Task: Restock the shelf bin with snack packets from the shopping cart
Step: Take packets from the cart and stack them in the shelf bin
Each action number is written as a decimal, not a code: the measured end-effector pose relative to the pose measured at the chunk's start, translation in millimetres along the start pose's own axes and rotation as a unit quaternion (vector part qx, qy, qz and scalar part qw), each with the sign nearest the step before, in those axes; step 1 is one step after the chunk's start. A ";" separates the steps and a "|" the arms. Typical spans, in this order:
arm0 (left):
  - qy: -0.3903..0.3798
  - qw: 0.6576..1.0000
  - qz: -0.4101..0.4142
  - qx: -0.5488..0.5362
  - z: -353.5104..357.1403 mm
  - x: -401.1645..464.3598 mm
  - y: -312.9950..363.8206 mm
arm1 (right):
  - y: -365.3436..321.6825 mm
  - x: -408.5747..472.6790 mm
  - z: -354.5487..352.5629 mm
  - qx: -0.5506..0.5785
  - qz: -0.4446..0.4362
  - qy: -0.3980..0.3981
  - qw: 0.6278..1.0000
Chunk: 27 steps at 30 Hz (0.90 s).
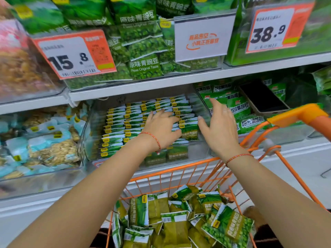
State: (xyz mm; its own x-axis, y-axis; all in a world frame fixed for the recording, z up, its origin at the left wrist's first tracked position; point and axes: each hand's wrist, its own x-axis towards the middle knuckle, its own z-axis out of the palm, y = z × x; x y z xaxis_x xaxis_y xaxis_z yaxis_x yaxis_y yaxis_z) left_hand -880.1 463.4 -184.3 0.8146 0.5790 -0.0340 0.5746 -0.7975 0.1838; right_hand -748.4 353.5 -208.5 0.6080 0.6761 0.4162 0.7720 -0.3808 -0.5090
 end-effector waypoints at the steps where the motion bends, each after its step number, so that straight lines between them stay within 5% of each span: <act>1: 0.027 0.999 0.013 -0.031 -3.4 -14.0 -2.2 | -3.0 -3.0 -6.6 0.012 -0.006 0.011 1.000; 5: 0.120 0.981 0.051 -0.145 -12.0 -76.5 14.3 | -24.0 -26.4 -34.3 0.065 -0.047 0.043 0.996; 11: 0.160 0.977 0.075 -0.120 9.5 -142.6 41.0 | -50.1 -76.2 -63.7 0.066 -0.172 -0.002 0.983; 14: 0.093 0.992 0.012 -0.079 27.5 -160.9 52.1 | -47.7 -98.1 -67.3 -0.023 -0.239 -0.071 0.968; 16: 0.000 0.998 -0.017 -0.068 40.3 -162.9 53.6 | -43.9 -108.5 -67.5 -0.148 -0.239 -0.197 0.939; 20: -0.189 0.982 -0.013 0.007 72.0 -163.3 45.4 | -31.8 -127.3 -66.6 -0.339 -0.093 -0.483 0.802; 23: -0.237 0.969 -0.006 0.067 99.3 -167.2 40.4 | -15.2 -145.9 -56.1 -0.345 -0.024 -0.534 0.771; 27: -0.189 0.979 0.007 0.078 110.6 -160.4 34.4 | -2.2 -161.7 -39.4 -0.358 -0.008 -0.554 0.752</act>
State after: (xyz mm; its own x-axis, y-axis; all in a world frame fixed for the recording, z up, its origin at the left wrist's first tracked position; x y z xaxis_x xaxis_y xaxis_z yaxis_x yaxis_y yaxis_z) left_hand -982.2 324.3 -281.2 0.7766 0.4874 -0.3991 0.5442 -0.8382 0.0354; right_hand -841.1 220.1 -245.1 0.3760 0.6431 -0.6671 0.9206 -0.3414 0.1898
